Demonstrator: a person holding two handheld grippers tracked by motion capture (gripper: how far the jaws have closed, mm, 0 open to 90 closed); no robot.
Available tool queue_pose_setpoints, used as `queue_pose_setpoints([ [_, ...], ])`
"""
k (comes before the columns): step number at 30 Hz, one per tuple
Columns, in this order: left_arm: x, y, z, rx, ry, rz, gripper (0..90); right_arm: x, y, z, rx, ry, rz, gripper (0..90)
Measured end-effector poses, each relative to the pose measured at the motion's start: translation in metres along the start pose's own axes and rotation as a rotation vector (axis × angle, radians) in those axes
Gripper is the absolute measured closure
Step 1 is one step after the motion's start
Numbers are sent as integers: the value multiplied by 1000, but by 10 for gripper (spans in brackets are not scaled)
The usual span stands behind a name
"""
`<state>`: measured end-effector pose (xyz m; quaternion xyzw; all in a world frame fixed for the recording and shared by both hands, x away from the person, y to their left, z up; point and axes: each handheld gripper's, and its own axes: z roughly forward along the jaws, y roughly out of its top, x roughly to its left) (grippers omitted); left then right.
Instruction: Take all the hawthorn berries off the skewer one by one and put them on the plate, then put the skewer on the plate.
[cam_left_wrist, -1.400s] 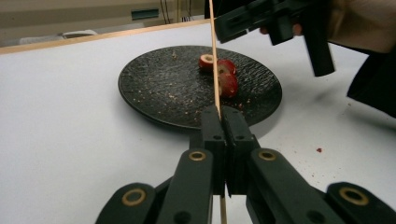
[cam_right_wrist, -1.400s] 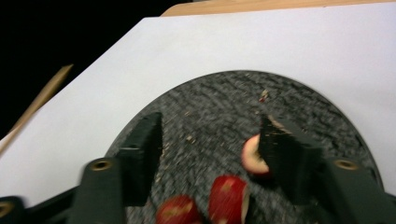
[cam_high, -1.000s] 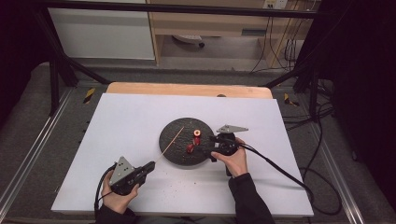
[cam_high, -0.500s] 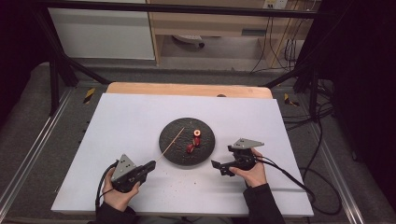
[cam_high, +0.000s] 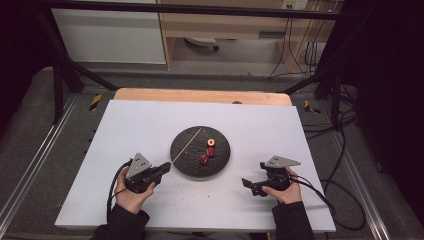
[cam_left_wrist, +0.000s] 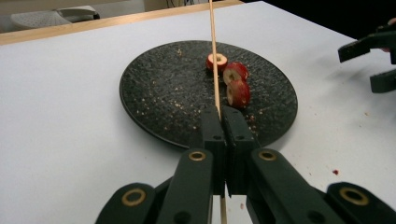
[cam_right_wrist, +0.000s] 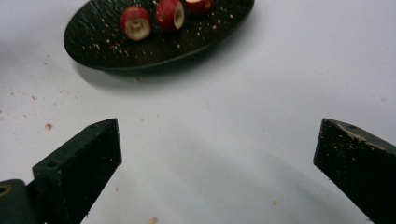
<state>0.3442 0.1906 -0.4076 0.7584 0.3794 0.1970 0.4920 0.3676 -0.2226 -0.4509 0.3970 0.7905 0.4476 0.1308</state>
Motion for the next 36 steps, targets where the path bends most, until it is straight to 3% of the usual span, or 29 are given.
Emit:
queue_pose_setpoints([
  [17,3,22,35,52,14,-11,884,-2,-6,-4,10,-16,-3,11],
  [28,4,36,62,90,56,-5,884,-3,-7,-5,7,-13,4,11],
  [36,0,34,85,130,83,4,884,-3,-7,-6,3,-12,5,11],
])
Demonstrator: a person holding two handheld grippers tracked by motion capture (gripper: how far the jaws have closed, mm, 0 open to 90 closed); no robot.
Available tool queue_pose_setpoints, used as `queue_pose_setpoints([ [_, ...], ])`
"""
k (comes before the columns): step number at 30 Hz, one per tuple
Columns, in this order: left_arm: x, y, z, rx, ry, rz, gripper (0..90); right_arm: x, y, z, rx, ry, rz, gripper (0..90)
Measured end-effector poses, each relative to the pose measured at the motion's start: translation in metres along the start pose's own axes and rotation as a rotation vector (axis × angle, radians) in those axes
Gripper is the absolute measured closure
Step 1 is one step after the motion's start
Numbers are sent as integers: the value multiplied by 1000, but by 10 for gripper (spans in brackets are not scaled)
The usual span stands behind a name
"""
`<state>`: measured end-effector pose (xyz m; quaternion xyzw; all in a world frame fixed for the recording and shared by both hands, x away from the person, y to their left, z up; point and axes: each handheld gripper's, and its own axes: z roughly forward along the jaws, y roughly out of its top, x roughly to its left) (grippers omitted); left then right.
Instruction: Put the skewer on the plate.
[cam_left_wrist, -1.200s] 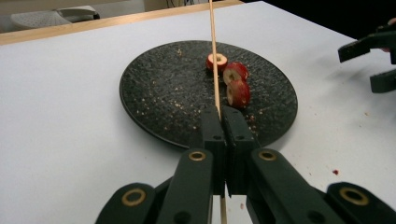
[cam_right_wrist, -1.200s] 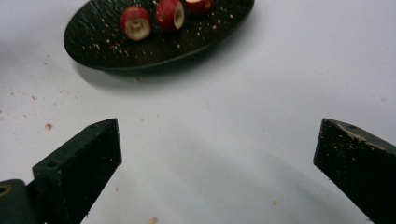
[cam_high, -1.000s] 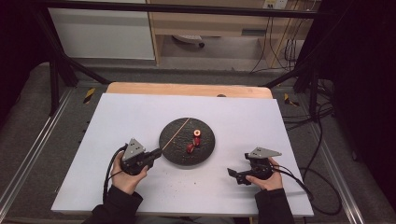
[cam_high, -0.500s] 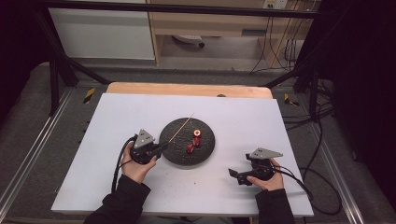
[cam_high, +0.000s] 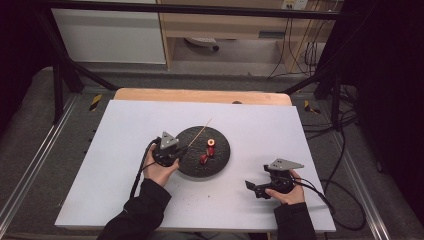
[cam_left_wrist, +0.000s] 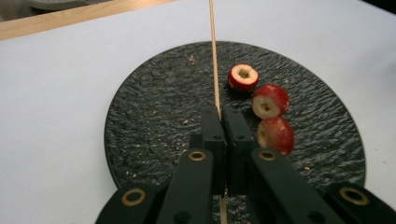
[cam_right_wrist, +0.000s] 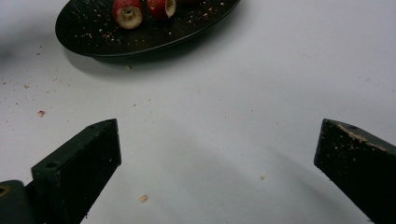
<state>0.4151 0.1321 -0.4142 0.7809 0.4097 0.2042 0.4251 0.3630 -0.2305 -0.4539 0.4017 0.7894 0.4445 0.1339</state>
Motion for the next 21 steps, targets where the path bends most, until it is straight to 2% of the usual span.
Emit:
queue_pose_setpoints([
  [10,-3,-7,22,60,25,11,884,-1,-1,0,1,1,1,12],
  [21,-6,-12,32,91,24,25,883,0,-1,1,2,7,4,13],
])
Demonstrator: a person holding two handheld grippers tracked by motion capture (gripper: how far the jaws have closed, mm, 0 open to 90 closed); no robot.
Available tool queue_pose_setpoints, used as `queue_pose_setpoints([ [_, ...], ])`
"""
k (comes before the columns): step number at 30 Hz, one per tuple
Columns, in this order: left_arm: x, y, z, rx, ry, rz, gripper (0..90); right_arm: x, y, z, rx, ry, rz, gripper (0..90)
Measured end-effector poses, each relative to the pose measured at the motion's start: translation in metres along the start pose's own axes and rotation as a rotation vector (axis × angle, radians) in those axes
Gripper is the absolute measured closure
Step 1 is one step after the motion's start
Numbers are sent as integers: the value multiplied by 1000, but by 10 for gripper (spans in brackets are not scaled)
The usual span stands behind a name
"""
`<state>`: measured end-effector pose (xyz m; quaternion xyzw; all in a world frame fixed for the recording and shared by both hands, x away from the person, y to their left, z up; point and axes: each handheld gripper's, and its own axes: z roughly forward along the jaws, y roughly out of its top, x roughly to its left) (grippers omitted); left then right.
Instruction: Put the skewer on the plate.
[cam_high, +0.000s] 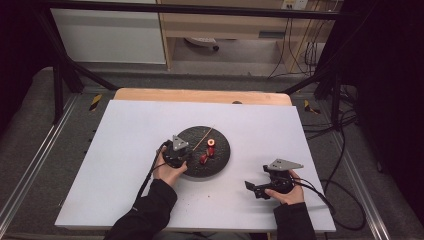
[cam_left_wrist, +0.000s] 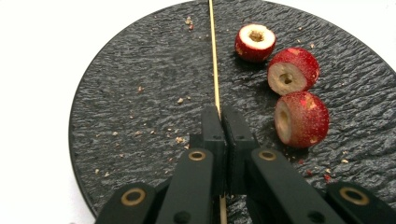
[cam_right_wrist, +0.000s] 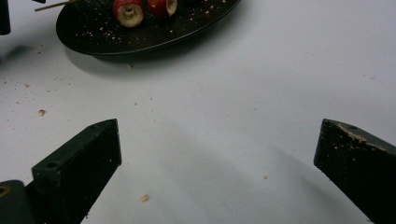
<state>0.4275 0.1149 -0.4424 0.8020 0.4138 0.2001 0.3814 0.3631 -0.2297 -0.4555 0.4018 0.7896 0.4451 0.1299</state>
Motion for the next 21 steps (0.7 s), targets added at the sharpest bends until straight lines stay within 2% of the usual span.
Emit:
queue_pose_setpoints([
  [5,1,-1,1,13,-9,-1,872,0,0,0,0,0,0,13],
  [8,1,0,-2,13,-21,2,825,0,0,-1,-1,0,2,13],
  [13,5,1,-17,-6,-62,15,666,0,0,-1,-3,-1,0,13],
  [15,6,0,-23,-9,-71,37,574,0,0,-1,-3,-1,1,13],
  [17,8,-2,-31,-14,-77,66,521,0,0,-1,-4,-1,2,13],
  [21,15,-11,-43,-4,-90,91,411,0,0,-1,-3,-1,2,13],
])
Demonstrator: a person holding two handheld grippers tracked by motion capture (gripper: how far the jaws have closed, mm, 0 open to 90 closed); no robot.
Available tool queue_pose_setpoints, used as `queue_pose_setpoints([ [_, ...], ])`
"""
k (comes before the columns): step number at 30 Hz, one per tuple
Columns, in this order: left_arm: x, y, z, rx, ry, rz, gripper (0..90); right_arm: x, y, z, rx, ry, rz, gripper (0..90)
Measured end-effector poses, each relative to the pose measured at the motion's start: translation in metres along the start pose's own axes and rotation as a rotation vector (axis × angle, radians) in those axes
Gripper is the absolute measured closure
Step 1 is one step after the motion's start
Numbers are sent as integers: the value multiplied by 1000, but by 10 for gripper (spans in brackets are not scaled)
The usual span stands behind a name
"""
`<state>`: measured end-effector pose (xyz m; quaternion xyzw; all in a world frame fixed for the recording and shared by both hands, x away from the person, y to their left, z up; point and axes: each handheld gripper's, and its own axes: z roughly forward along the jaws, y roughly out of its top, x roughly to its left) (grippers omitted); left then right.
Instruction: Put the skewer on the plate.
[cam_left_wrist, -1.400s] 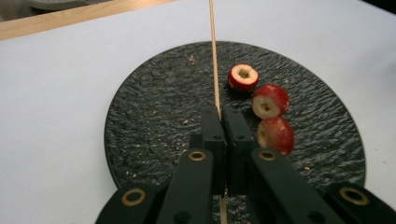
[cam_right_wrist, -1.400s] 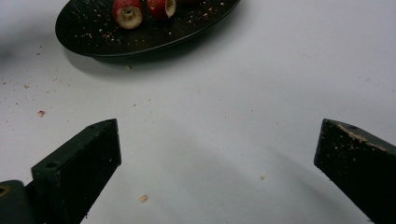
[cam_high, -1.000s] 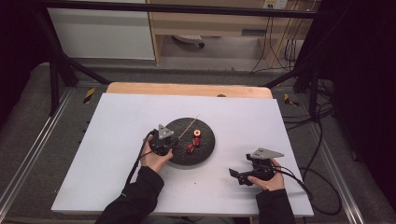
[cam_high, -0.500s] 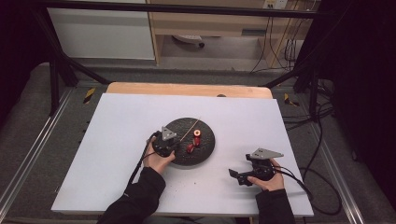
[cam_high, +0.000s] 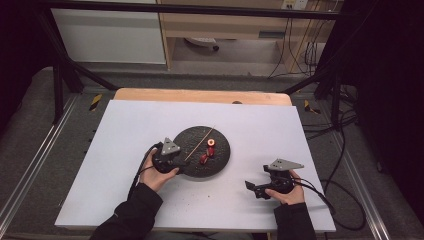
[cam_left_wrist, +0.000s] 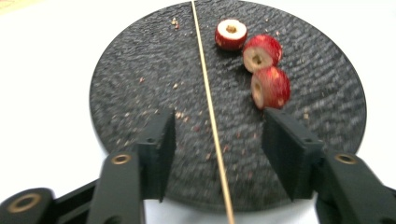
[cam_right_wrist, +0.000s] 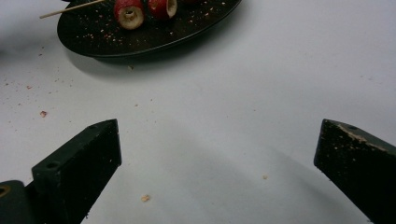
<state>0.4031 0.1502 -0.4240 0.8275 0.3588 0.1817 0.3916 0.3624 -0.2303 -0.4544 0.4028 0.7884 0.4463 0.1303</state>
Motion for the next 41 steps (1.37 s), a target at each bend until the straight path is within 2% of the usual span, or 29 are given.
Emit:
queue_pose_setpoints([
  [3,4,-8,-7,24,-26,16,312,0,0,0,1,1,2,12],
  [7,11,-19,-17,42,-33,25,202,0,0,0,4,3,2,12],
  [13,22,-39,-34,46,-33,22,121,1,0,0,7,3,2,11],
  [15,27,-47,-41,43,-22,19,103,1,0,0,7,4,1,11],
  [25,44,-80,-66,-3,22,-18,94,1,-1,0,12,6,-2,9],
  [30,46,-92,-73,-16,18,-33,94,2,-2,1,22,8,-4,7],
  [38,50,-100,-75,-13,16,-54,93,3,-3,1,39,15,-7,6],
  [41,50,-100,-75,-9,12,-49,94,3,-2,1,41,16,-8,6],
])
